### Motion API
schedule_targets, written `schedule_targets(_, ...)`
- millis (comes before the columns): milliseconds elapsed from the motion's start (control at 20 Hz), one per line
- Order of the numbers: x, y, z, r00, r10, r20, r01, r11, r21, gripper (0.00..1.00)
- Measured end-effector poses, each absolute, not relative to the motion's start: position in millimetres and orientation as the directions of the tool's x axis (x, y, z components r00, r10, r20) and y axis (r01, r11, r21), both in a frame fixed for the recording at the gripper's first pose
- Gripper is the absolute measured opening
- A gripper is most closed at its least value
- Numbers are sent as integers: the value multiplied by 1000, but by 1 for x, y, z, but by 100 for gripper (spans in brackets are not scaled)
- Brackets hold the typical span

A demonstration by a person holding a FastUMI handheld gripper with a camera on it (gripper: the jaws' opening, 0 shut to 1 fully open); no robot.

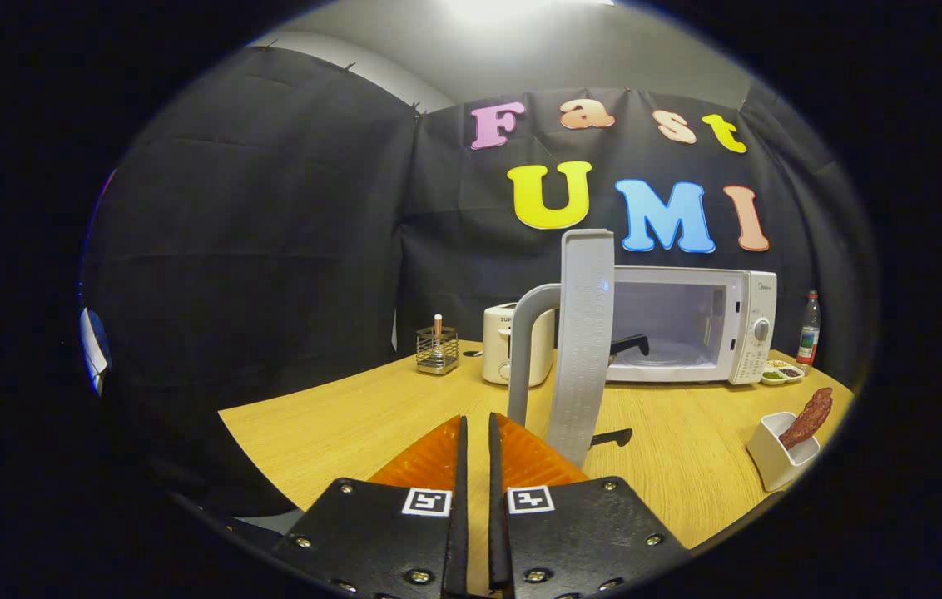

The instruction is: Open the microwave, put the food inside, and close the microwave door.

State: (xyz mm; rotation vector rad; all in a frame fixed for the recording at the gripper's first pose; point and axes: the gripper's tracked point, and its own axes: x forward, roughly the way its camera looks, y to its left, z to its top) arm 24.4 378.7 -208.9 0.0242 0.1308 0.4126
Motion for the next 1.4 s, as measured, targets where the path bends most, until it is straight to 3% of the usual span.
schedule_targets(200,3,379,-186,826,556,-95,-543,829,134,10)
schedule_targets(550,-5,272,-169,874,471,-116,-458,881,120,11)
schedule_targets(600,-6,258,-171,875,468,-126,-454,882,126,19)
schedule_targets(650,-4,241,-172,884,449,-130,-435,892,122,42)
schedule_targets(850,18,146,-193,953,257,-163,-247,966,74,91)
schedule_targets(950,26,100,-200,973,155,-172,-140,986,92,96)
schedule_targets(1150,41,24,-215,982,3,-188,21,991,129,96)
schedule_targets(1400,66,-24,-246,968,-29,-251,84,974,212,96)
